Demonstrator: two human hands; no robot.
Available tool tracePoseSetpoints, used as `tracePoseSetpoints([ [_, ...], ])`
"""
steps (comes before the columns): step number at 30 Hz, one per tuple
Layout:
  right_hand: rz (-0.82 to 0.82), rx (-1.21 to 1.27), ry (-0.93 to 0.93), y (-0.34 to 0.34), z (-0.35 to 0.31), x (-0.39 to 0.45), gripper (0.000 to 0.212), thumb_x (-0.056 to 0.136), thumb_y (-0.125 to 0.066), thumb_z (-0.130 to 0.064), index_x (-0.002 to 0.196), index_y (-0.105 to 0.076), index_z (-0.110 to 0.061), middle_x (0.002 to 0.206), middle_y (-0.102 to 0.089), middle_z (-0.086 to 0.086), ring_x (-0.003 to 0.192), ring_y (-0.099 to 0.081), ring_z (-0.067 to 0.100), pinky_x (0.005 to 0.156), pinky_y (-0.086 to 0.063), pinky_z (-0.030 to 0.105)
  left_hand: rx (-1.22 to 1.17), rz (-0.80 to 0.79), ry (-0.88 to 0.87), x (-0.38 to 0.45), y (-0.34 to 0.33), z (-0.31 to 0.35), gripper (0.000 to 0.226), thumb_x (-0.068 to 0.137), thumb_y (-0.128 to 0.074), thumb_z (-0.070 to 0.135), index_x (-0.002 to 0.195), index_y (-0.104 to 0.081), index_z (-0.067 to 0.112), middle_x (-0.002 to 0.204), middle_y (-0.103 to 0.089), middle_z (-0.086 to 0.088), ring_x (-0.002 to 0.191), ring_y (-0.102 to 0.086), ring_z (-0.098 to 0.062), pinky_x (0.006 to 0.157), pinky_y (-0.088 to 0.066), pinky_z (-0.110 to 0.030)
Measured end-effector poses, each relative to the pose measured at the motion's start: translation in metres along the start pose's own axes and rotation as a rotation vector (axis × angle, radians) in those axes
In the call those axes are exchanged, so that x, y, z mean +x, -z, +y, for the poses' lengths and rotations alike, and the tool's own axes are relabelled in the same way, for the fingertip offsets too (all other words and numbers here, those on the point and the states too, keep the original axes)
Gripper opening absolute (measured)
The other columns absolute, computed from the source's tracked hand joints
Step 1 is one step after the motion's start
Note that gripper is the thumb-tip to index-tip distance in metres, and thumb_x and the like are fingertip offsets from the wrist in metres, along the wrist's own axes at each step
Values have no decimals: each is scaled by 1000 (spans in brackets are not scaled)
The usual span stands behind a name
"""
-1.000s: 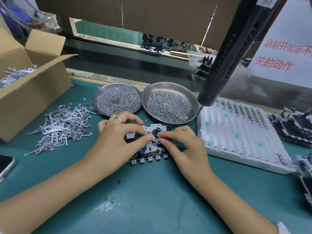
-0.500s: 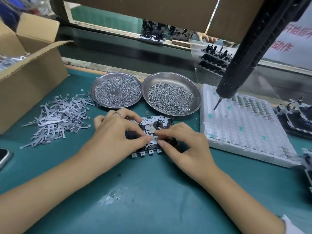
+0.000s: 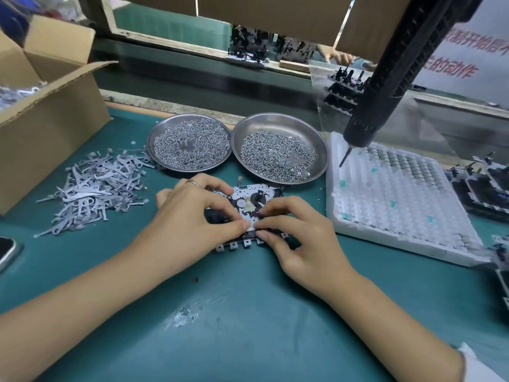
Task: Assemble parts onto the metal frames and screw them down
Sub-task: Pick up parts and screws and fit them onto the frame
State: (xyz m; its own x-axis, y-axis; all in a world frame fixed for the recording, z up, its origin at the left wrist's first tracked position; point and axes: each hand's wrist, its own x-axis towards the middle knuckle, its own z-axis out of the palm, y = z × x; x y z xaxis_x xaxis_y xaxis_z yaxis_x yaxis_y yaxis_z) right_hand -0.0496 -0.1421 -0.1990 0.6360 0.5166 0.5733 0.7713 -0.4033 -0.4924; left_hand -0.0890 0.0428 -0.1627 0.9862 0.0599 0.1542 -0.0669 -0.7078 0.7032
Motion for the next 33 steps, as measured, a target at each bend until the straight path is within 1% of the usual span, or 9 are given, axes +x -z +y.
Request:
tracePoseSetpoints([
  [3, -23, -16, 2, 0, 1, 1, 7, 79, -68, -2, 83, -73, -2, 93, -64, 7, 85, -60, 23, 80, -47, 26, 0, -6, 9, 0, 0, 0, 14, 61, -71, 51, 50, -63, 49, 100, -52, 29, 104, -48, -2, 86, -16, -22],
  [7, -41, -18, -1, 1, 0, 0, 6, 79, -67, -2, 82, -72, -2, 90, -64, 6, 85, -60, 23, 79, -46, 26, -25, -18, 15, 0, 0, 1, 12, 58, -69, 53, 49, -64, 46, 100, -53, 29, 102, -49, -2, 96, -23, -31],
  [9, -43, -17, -4, 1, 0, 1, 5, 79, -67, -1, 81, -72, -2, 89, -64, 6, 83, -60, 23, 78, -46, 27, -37, -19, 17, 1, 0, 1, 13, 60, -72, 50, 50, -66, 44, 100, -54, 28, 99, -49, -2, 100, -28, -37],
  [11, -39, -17, -7, 1, 0, 0, 5, 78, -68, -1, 80, -72, -2, 88, -64, 7, 82, -60, 24, 76, -47, 28, -59, -20, 24, 0, 0, 1, 14, 62, -76, 44, 52, -67, 42, 100, -55, 27, 95, -50, -3, 101, -32, -43],
  [13, -35, -11, -12, 1, 1, 0, 6, 78, -68, -2, 81, -73, -2, 88, -64, 6, 82, -61, 24, 76, -47, 27, -74, -24, 28, 0, 0, 2, 14, 63, -77, 43, 53, -68, 41, 100, -55, 26, 91, -49, -1, 101, -33, -46],
  [19, -3, 106, -82, 3, -1, 1, 11, 83, -64, -4, 87, -74, -3, 91, -66, 4, 85, -62, 16, 78, -48, 22, -101, -48, 40, 0, 1, 3, 8, 62, -76, 45, 57, -70, 41, 100, -55, 27, 91, -50, -4, 101, -34, -47],
  [23, 16, 179, -142, 5, -1, 3, 11, 84, -62, -4, 85, -73, 0, 88, -66, 5, 83, -61, 11, 75, -44, 15, -92, -54, 48, 0, 1, 3, 6, 61, -73, 47, 58, -69, 44, 100, -54, 27, 92, -50, -4, 102, -33, -45],
  [27, -26, 132, -128, 5, -2, 2, 9, 80, -68, -7, 86, -74, -4, 89, -65, 4, 85, -61, 14, 79, -47, 20, -81, -53, 60, -1, 1, 3, 8, 59, -69, 51, 61, -70, 44, 100, -54, 28, 100, -49, 2, 103, -32, -44],
  [33, -44, 46, -34, 2, 0, 1, 7, 78, -69, -3, 83, -74, -1, 91, -63, 7, 84, -60, 22, 77, -48, 29, -44, -33, 59, -1, -1, 3, 13, 64, -73, 43, 53, -67, 39, 99, -55, 28, 100, -46, 10, 104, -30, -42],
])
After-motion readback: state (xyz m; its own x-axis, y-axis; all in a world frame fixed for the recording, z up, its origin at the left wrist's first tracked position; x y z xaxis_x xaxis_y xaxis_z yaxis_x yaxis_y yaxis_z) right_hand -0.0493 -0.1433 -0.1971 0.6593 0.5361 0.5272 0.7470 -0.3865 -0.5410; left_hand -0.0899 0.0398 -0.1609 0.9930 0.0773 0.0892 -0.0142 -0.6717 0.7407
